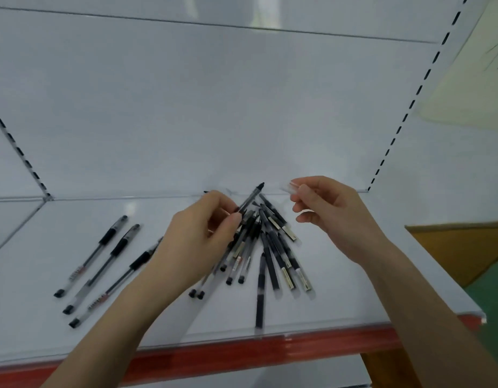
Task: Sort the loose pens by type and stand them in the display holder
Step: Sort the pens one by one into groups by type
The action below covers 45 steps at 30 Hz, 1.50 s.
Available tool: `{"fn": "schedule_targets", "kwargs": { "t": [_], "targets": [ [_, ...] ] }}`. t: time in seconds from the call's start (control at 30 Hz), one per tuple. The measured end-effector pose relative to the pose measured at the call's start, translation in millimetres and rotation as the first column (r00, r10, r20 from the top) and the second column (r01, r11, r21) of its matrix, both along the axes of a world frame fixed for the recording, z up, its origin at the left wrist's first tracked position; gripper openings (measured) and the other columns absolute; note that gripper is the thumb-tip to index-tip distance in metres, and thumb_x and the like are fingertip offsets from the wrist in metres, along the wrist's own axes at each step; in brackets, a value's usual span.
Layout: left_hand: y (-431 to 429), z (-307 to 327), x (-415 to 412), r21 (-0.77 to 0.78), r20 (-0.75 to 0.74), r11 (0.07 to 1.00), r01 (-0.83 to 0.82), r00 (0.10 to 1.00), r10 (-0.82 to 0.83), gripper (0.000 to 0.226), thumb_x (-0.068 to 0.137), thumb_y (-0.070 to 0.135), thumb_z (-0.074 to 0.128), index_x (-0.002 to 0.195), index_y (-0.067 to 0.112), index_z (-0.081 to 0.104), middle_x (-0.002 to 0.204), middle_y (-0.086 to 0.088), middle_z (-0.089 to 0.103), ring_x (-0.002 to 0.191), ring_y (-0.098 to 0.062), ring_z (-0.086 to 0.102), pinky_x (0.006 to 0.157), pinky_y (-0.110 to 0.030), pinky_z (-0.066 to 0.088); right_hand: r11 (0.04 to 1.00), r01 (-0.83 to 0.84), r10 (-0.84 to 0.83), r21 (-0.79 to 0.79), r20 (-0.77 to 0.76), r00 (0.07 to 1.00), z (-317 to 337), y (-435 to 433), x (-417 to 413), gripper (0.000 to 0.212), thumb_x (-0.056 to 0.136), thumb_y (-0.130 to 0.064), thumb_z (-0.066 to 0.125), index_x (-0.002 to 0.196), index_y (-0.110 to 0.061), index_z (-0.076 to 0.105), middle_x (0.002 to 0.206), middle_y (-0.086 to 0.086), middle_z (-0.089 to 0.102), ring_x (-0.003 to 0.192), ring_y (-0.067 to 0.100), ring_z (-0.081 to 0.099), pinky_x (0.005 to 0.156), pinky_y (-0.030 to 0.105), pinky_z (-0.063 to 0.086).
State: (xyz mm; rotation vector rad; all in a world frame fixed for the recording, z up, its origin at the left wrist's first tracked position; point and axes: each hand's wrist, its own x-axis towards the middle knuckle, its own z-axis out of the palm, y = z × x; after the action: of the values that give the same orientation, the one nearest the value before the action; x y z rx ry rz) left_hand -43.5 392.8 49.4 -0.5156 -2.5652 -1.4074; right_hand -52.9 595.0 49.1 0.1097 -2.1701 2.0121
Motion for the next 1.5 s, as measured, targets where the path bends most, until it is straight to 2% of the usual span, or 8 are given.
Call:
{"fn": "schedule_targets", "kwargs": {
  "t": [0.1,0.5,0.73,0.8,0.97,1.1,1.27,1.5],
  "targets": [
    [-7,14,6,0.099,-0.073,0.995,0.006,0.997,0.001,0.010,0.086,0.020,0.054,0.081,0.028,0.055,0.084,0.010,0.063,0.071,-0.017,0.059,0.064,-0.023,0.047,0.995,-0.100,0.100,0.003,-0.086,0.991,21,-10,2,0.019,0.091,-0.010,0.049,0.089,-0.020,0.066,0.075,-0.010,0.067,0.068,0.003,0.060,0.064,0.017,0.051],
    [-23,29,12,0.079,-0.172,0.996,-0.049,0.983,0.062,0.017,0.084,0.020,0.058,0.075,0.035,0.055,0.086,0.024,0.060,0.063,0.002,0.054,0.055,-0.004,0.038,0.969,-0.208,0.227,0.130,-0.151,0.962,48,-24,-1,0.022,0.091,-0.005,0.048,0.089,-0.018,0.066,0.073,-0.009,0.067,0.069,0.004,0.061,0.065,0.017,0.052],
    [-24,32,12,0.014,-0.200,0.999,-0.043,0.979,0.045,0.024,0.083,0.019,0.059,0.073,0.040,0.052,0.083,0.036,0.056,0.073,0.009,0.053,0.062,-0.001,0.037,0.903,-0.236,0.311,0.358,-0.170,0.935,60,-24,2,0.022,0.089,-0.006,0.052,0.088,-0.024,0.065,0.069,-0.014,0.065,0.064,0.000,0.060,0.062,0.013,0.049],
    [-23,33,12,0.025,-0.201,0.999,-0.046,0.978,0.050,0.025,0.083,0.019,0.059,0.073,0.041,0.052,0.083,0.036,0.057,0.072,0.010,0.053,0.062,-0.001,0.037,0.915,-0.231,0.301,0.331,-0.179,0.937,64,-24,0,0.020,0.087,-0.005,0.054,0.090,-0.022,0.064,0.067,-0.012,0.065,0.061,0.000,0.060,0.060,0.012,0.048],
    [-16,33,13,0.095,-0.210,0.995,-0.039,0.976,0.059,0.024,0.083,0.018,0.059,0.074,0.039,0.053,0.084,0.032,0.059,0.064,0.008,0.054,0.059,-0.002,0.038,0.993,-0.107,0.117,0.054,-0.238,0.964,56,-32,-5,0.012,0.085,-0.007,0.057,0.086,-0.016,0.066,0.066,-0.006,0.069,0.062,0.005,0.064,0.060,0.015,0.051],
    [-13,30,12,0.061,-0.245,0.997,-0.055,0.967,0.069,0.022,0.082,0.017,0.061,0.074,0.036,0.054,0.065,0.013,0.063,0.065,0.008,0.053,0.059,-0.002,0.037,0.995,-0.022,0.054,0.100,-0.337,0.940,49,-40,-5,0.017,0.089,-0.007,0.054,0.093,-0.018,0.066,0.068,-0.010,0.069,0.066,0.002,0.064,0.061,0.013,0.050],
    [-11,26,10,0.086,-0.241,0.993,-0.086,0.965,0.104,0.025,0.083,0.017,0.061,0.073,0.038,0.052,0.071,0.013,0.063,0.075,-0.002,0.054,0.059,-0.005,0.040,0.996,-0.002,0.033,0.084,-0.371,0.928,47,-47,-4,0.019,0.088,-0.006,0.055,0.094,-0.021,0.066,0.066,-0.011,0.068,0.065,0.001,0.064,0.062,0.012,0.050],
    [-10,22,11,0.092,-0.225,0.990,-0.111,0.966,0.129,0.030,0.084,0.016,0.060,0.069,0.039,0.049,0.066,0.007,0.062,0.062,0.001,0.051,0.054,-0.005,0.037,0.997,0.046,-0.021,0.065,-0.352,0.936,35,-56,-7,0.019,0.089,-0.007,0.055,0.092,-0.022,0.066,0.063,-0.011,0.067,0.063,0.002,0.063,0.063,0.013,0.051]
  ]
}}
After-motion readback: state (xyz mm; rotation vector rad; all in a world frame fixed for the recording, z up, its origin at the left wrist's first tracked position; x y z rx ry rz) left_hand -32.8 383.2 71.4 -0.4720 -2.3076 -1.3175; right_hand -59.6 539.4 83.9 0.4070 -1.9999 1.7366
